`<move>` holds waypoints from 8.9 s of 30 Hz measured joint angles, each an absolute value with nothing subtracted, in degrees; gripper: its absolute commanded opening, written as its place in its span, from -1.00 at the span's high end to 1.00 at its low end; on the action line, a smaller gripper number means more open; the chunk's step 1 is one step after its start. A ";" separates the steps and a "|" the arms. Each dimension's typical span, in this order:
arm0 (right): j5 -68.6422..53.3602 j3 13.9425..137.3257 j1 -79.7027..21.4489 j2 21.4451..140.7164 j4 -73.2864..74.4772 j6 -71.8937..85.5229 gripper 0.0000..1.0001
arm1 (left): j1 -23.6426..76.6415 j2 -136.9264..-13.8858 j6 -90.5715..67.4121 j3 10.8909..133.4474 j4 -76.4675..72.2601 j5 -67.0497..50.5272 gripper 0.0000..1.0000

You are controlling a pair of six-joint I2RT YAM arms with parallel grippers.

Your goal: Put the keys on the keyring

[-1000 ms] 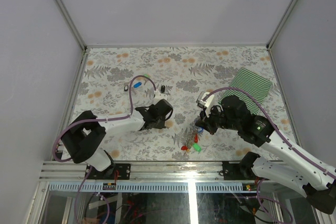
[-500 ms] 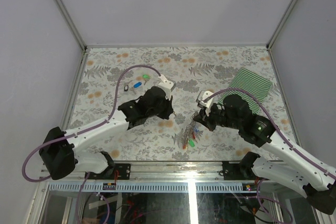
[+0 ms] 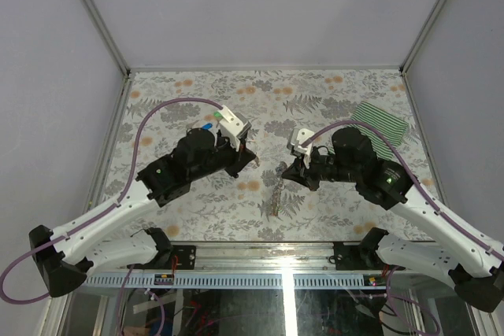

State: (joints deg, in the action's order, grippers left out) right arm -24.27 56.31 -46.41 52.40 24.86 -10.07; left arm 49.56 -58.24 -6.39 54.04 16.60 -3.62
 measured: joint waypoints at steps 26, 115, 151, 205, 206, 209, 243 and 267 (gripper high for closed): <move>-32.05 43.07 -46.41 36.03 5.04 -38.39 1.00 | 49.58 -53.91 1.08 57.49 16.34 -8.84 1.00; -39.46 57.17 -46.46 50.85 -7.20 26.04 1.00 | 49.56 -44.88 12.25 56.51 6.11 -28.49 1.00; -33.63 57.17 -46.46 51.66 -7.25 31.07 1.00 | 49.56 -45.93 12.78 58.37 7.18 -29.85 1.00; -28.14 54.74 -46.57 49.87 -9.21 33.63 1.00 | 49.52 -46.26 13.32 58.39 7.38 -26.81 1.00; -28.14 54.74 -46.57 49.87 -9.13 33.61 1.00 | 49.52 -46.26 13.32 58.39 7.38 -26.79 1.00; -28.14 54.74 -46.57 49.89 -8.71 33.56 1.00 | 49.52 -46.26 13.30 58.39 7.38 -26.72 1.00; -28.77 55.11 -46.54 50.89 -7.94 33.45 1.00 | 49.50 -46.98 13.32 58.41 7.35 -27.70 1.00; -24.34 53.67 -46.57 50.70 -12.43 37.67 1.00 | 49.47 -47.88 12.69 58.41 7.27 -27.68 0.95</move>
